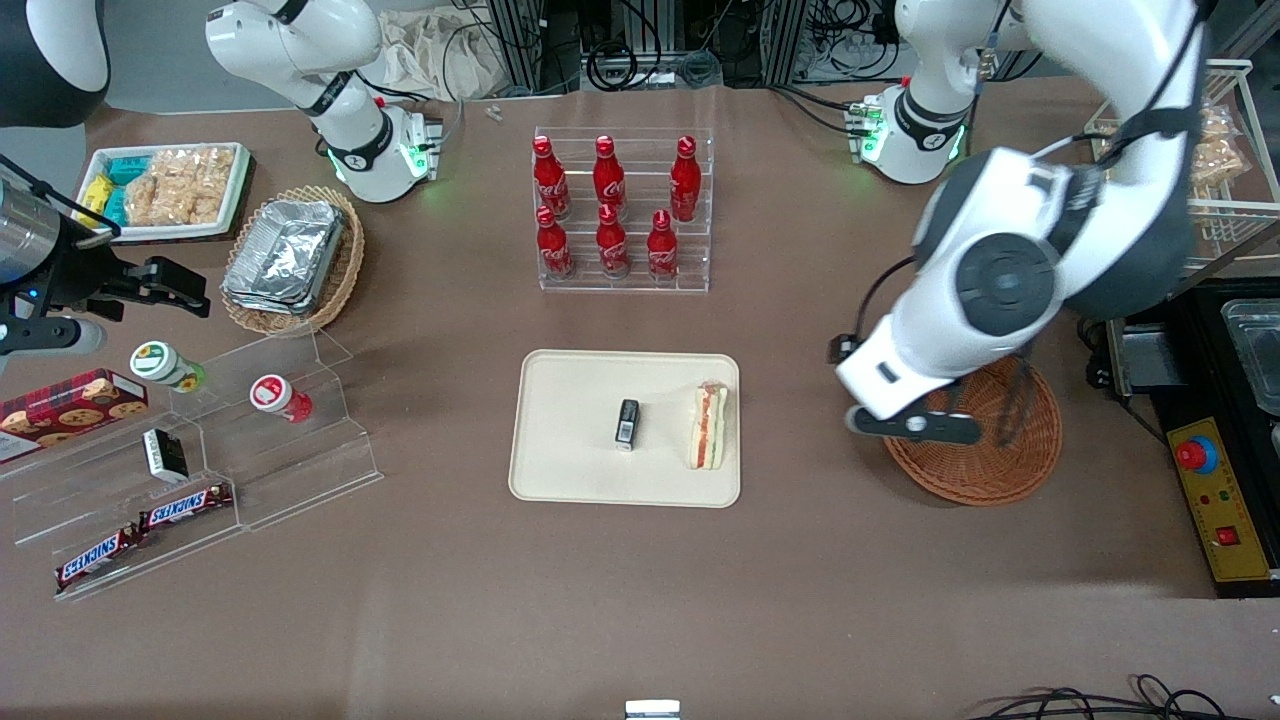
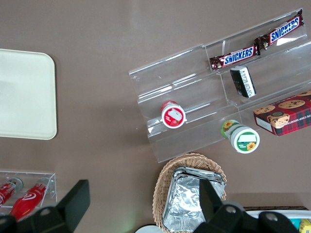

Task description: Place sandwich from basket to tray

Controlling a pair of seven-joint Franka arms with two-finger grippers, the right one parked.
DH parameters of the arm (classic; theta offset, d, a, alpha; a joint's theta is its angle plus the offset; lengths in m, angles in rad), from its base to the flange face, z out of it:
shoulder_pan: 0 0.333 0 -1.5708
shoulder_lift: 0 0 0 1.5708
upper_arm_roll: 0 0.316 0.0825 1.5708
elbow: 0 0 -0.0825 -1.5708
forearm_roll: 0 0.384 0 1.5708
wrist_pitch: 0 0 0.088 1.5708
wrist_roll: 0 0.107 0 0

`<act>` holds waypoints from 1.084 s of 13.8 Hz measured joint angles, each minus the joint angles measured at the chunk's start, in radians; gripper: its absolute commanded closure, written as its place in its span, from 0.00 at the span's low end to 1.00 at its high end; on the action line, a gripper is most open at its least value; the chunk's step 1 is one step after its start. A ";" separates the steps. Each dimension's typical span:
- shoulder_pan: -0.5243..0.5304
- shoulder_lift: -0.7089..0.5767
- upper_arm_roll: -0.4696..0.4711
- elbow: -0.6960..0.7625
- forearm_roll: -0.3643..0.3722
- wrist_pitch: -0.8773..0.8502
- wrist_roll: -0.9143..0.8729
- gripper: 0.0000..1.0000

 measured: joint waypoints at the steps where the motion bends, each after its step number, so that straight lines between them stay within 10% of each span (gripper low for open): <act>1: 0.035 -0.021 0.001 0.000 0.000 -0.030 0.042 0.01; 15: 0.250 -0.137 0.007 -0.001 0.009 -0.135 0.169 0.00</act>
